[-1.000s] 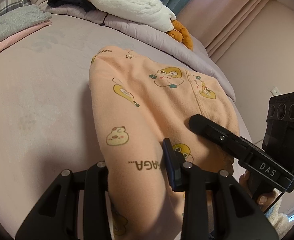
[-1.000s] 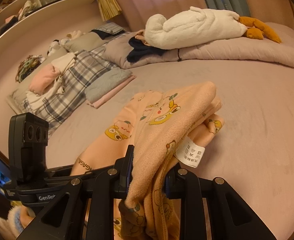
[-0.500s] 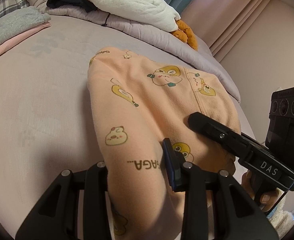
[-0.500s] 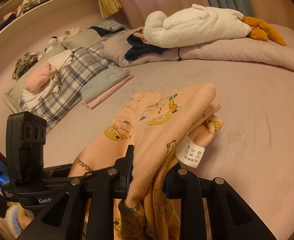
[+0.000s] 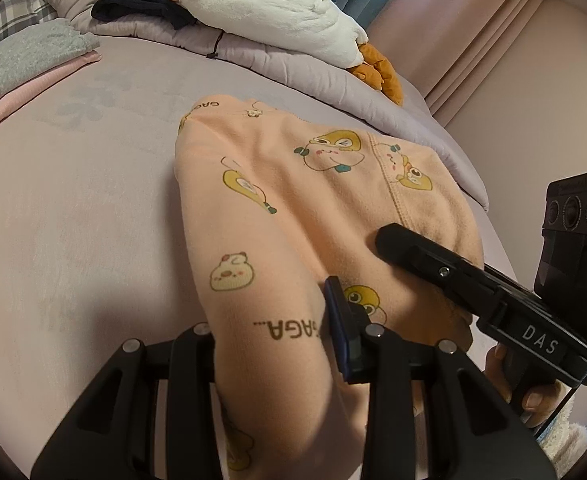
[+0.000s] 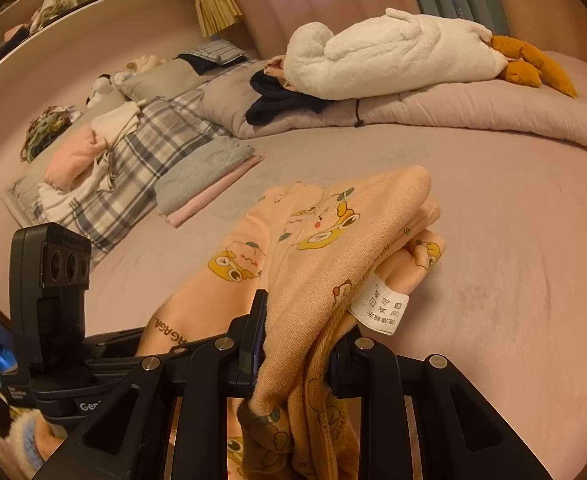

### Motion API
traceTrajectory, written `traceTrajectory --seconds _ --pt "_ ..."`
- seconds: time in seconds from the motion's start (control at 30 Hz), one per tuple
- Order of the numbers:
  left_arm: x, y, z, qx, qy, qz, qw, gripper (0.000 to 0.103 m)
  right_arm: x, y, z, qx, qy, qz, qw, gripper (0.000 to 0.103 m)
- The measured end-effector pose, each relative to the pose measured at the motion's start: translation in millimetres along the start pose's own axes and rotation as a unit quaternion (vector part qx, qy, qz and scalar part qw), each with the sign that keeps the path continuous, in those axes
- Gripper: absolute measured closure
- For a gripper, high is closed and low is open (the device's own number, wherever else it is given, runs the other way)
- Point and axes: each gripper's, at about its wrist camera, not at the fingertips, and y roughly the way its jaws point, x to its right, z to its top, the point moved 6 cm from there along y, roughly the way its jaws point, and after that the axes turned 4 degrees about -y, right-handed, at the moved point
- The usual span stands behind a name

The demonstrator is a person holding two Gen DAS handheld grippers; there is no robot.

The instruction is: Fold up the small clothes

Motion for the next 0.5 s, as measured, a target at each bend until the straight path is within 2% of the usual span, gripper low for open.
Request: traceTrajectory --seconds 0.5 --pt "4 18 18 0.003 0.019 0.001 0.9998 0.069 14 3 9 0.008 -0.003 -0.014 1.000 0.077"
